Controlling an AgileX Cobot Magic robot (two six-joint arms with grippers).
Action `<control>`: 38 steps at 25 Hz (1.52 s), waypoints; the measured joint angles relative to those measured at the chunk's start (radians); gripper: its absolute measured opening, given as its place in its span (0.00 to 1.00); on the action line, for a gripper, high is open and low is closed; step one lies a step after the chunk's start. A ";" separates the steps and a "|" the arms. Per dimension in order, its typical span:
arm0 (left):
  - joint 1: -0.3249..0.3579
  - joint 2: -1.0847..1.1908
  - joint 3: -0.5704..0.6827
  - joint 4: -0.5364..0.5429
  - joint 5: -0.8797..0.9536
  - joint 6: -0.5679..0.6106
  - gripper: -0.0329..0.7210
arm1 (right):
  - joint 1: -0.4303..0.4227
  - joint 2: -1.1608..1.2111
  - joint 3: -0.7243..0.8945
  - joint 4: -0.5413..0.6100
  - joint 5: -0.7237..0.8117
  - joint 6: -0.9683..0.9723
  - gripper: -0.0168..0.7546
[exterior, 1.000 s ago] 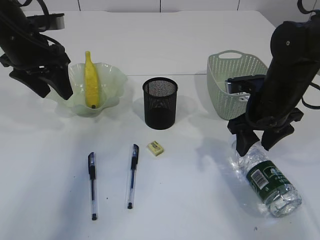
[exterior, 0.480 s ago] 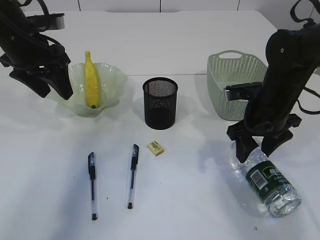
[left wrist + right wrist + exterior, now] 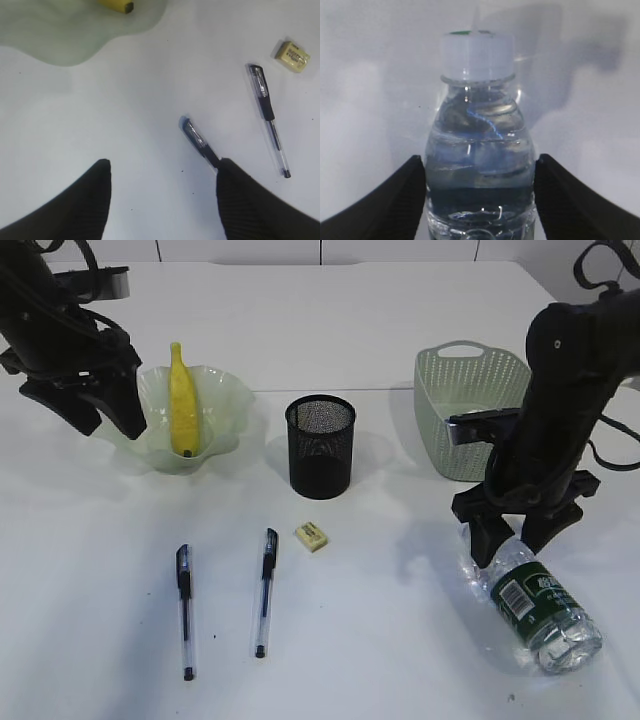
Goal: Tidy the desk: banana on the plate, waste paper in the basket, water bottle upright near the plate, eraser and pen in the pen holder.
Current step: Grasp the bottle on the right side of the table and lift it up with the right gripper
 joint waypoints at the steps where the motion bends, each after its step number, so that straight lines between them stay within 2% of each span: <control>1: 0.000 0.000 0.000 0.000 0.000 0.000 0.66 | 0.000 0.002 -0.002 0.000 0.002 0.000 0.67; 17: 0.000 0.000 0.000 -0.001 0.000 0.000 0.66 | 0.000 0.039 -0.012 0.006 0.057 0.000 0.68; 38: 0.000 0.000 0.000 -0.002 0.000 0.000 0.66 | 0.000 0.041 -0.012 0.007 0.055 -0.002 0.68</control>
